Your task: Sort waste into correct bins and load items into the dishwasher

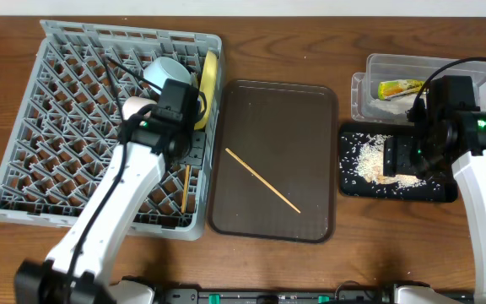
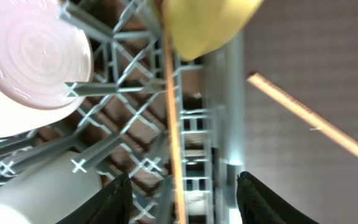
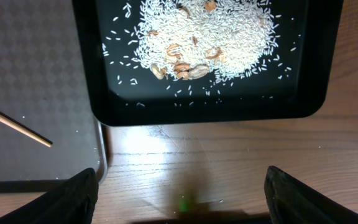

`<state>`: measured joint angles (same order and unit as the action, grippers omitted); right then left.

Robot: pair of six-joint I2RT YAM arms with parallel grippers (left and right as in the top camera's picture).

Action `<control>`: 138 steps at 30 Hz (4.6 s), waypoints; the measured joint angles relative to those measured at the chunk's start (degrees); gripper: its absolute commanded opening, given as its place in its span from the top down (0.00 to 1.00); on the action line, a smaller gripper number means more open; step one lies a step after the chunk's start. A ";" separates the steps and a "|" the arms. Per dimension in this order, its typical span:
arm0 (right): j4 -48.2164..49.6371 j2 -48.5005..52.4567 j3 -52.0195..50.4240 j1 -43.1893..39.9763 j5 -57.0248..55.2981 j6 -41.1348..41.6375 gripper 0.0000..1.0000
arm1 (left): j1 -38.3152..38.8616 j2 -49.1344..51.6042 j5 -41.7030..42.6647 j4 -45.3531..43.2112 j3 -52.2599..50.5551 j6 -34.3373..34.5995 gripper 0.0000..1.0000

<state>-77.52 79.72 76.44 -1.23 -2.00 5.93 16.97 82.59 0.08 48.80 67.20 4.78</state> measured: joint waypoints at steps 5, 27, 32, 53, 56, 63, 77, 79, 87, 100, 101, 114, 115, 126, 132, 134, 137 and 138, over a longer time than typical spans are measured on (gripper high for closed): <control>0.00 0.00 0.00 0.00 0.00 0.00 0.16 | 1.03 -7.04 6.12 -0.90 0.44 10.34 0.46; -0.02 0.00 0.00 0.00 0.00 0.00 0.16 | 20.72 20.39 4.57 -11.04 0.50 58.38 0.46; -0.02 0.00 0.00 0.00 0.00 0.00 0.16 | 21.92 26.01 4.42 -11.80 0.50 60.17 0.46; -0.02 0.00 0.00 0.00 0.00 0.00 0.16 | 21.99 27.56 4.11 -5.92 1.73 61.13 0.94; -0.02 0.00 0.00 0.00 0.00 0.00 0.16 | 21.99 27.23 4.24 -5.33 1.73 58.45 0.94; -0.02 0.00 0.00 0.00 0.00 0.00 0.16 | 21.99 19.69 4.00 -5.95 1.70 41.03 0.94; -0.07 0.00 0.00 0.00 0.00 0.00 0.16 | 13.29 -7.41 -2.78 3.98 1.70 15.15 0.94; -0.07 0.00 0.00 0.00 0.00 0.00 0.16 | 9.77 -9.03 -3.91 4.48 1.70 13.68 0.94; -0.07 0.00 0.00 0.00 0.00 0.00 0.16 | 0.57 -8.68 -3.19 4.57 1.70 7.58 0.94; -0.07 0.00 0.00 0.00 0.00 0.00 0.16 | -0.76 4.04 -1.73 -0.81 1.70 3.08 0.76; -0.07 0.00 0.00 0.00 0.00 0.00 0.16 | -0.76 4.28 -1.73 -1.27 1.70 2.80 0.67; 6.01 0.00 0.00 0.02 5.38 0.15 0.15 | -0.81 -1.22 -0.33 0.48 1.70 2.67 0.23; 8.28 0.00 0.00 0.04 7.74 0.15 0.15 | -0.81 -2.93 0.50 0.39 1.70 2.67 0.23; 25.49 1.16 0.00 8.74 16.52 -2.60 0.01 | 3.58 -8.28 7.52 -2.32 1.73 2.69 0.16; 21.38 4.24 0.00 8.70 13.73 -2.21 0.01 | 3.17 -4.94 7.52 6.01 1.66 2.73 0.10; 19.56 4.20 -0.02 8.66 13.49 -1.81 0.01 | 2.78 -5.07 7.50 8.98 1.64 2.86 0.10; 17.62 3.10 -0.11 8.11 13.31 -1.38 0.01 | 2.54 -5.97 7.50 11.50 1.57 2.86 0.09; 17.44 2.51 -0.31 7.63 13.22 -1.18 0.01 | 2.54 -6.67 7.50 11.72 1.38 2.89 0.09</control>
<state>-60.07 82.24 76.14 6.39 11.22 4.75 19.51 75.92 7.57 60.51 68.58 7.66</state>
